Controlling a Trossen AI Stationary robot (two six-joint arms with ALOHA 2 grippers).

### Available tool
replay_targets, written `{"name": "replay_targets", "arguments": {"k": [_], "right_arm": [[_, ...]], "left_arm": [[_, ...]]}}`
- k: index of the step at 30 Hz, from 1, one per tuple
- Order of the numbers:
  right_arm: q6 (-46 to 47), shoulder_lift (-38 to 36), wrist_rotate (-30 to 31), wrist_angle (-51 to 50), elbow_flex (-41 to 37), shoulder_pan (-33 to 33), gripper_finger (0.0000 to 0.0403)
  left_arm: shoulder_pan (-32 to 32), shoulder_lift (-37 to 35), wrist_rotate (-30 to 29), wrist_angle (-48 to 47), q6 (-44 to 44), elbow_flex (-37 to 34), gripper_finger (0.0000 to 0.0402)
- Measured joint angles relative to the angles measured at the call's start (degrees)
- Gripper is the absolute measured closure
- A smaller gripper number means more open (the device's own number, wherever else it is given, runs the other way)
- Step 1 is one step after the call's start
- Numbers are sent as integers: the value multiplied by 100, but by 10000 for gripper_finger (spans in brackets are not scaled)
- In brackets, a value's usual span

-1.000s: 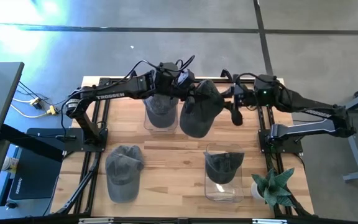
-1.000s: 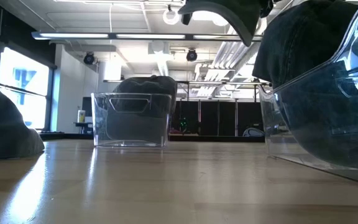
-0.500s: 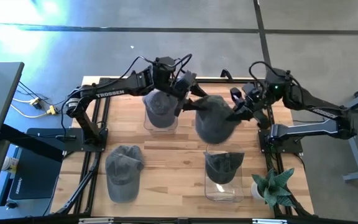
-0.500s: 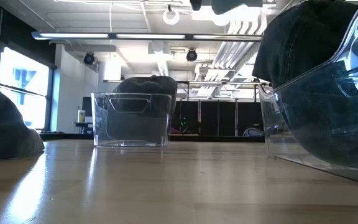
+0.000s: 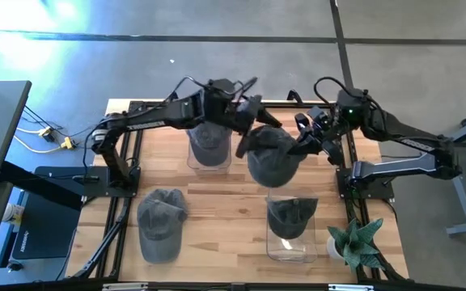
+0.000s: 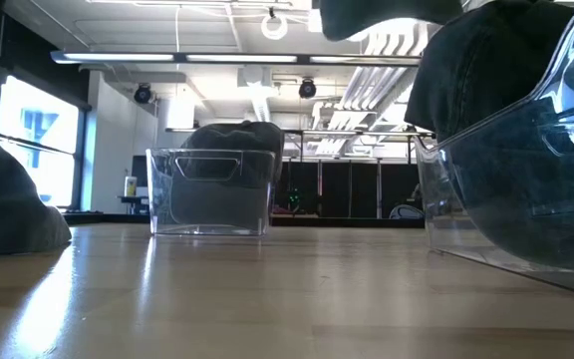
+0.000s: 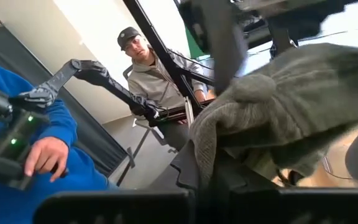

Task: Pick & Place hat
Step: Put the dark gray cap into the bottom transparent bin

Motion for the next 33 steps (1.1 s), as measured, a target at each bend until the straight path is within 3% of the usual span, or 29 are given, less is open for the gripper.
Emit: {"name": "replay_targets", "arguments": {"k": [3, 5, 9, 13, 17, 19, 28, 33], "right_arm": [[-2, 18, 8, 2, 0, 0, 395], [0, 18, 8, 1, 0, 0, 397], [0, 4, 2, 2, 0, 0, 399], [1, 1, 4, 1, 0, -10, 395], [213, 0, -19, 1, 0, -76, 400], [245, -12, -60, 0, 0, -79, 400], [400, -23, -154, 27, 4, -74, 400], [394, -23, -55, 26, 4, -72, 396]], "left_arm": [[-42, 222, -40, 132, 4, 26, 62], [-47, 260, 330, -112, -18, 3, 62], [-48, 234, 1409, -252, -26, 7, 75], [-4, 244, 2571, -123, -229, 9, 118], [94, 244, 4145, 164, -1207, 11, 174], [122, 244, 4537, 179, -1658, 11, 202], [449, 238, 4640, 783, -1813, 11, 295], [517, 241, 3825, 842, -2824, 11, 291]]}}
